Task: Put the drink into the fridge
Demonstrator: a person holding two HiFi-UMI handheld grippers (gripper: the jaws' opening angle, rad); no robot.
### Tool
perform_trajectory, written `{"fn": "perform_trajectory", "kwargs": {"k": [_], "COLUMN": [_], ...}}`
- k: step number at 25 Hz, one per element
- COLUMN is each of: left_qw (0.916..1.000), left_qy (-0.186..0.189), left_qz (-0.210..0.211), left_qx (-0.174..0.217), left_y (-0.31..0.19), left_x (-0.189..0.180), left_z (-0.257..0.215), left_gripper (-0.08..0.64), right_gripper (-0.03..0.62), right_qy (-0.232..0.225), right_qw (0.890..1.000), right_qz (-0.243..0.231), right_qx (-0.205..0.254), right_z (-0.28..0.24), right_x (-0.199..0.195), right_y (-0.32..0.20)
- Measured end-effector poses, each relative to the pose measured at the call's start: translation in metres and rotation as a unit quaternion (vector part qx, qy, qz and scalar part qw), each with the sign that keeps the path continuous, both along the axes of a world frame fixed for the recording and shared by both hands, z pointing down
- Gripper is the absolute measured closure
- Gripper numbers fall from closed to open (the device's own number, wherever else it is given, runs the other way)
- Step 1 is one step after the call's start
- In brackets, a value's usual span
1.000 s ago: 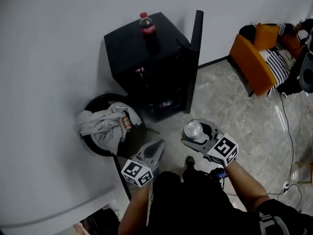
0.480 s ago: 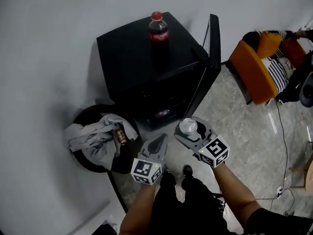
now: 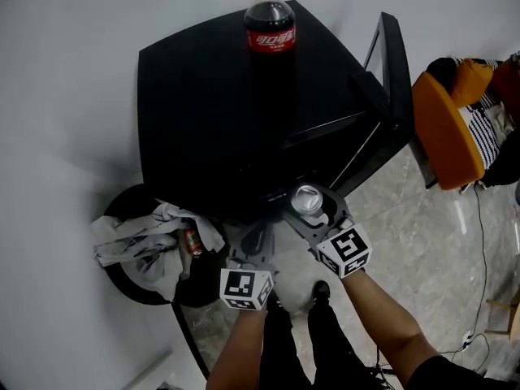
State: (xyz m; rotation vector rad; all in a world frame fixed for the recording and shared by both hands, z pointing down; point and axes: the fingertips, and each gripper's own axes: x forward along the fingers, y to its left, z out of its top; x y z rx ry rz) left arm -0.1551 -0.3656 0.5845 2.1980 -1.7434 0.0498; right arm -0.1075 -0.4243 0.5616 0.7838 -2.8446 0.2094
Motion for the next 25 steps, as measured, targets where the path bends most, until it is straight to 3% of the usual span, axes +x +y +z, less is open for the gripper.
{"fn": "perform_trajectory", "kwargs": {"k": [4,12,18,25], "left_qw": [0.9998,0.9985,0.9972,0.9961], "left_qy": [-0.017,-0.031,-0.031,-0.034], "left_qz": [0.0,-0.042,-0.061,-0.077], "left_qx": [0.008,0.018,0.031,0.027], "left_y": [-0.027,-0.065,-0.089,-0.103], "left_x": [-0.009,-0.044,-0.051,-0.067], "left_z": [0.021,0.038,0.038,0.044], "left_gripper": [0.548,0.548,0.548,0.548], "right_gripper": [0.259,0.26,0.26,0.26], "right_qy": [-0.012,-0.022,-0.006,0.014], "right_qw": [1.0,0.999,0.998,0.998], "right_qz": [0.01,0.025,0.027,0.044], "right_qx": [0.01,0.026,0.057,0.042], "right_z": [0.027,0.05,0.054,0.075], "right_x": [-0.017,-0.042,-0.065,-0.076], "right_y": [-0.02,-0.054,-0.078,-0.098]}}
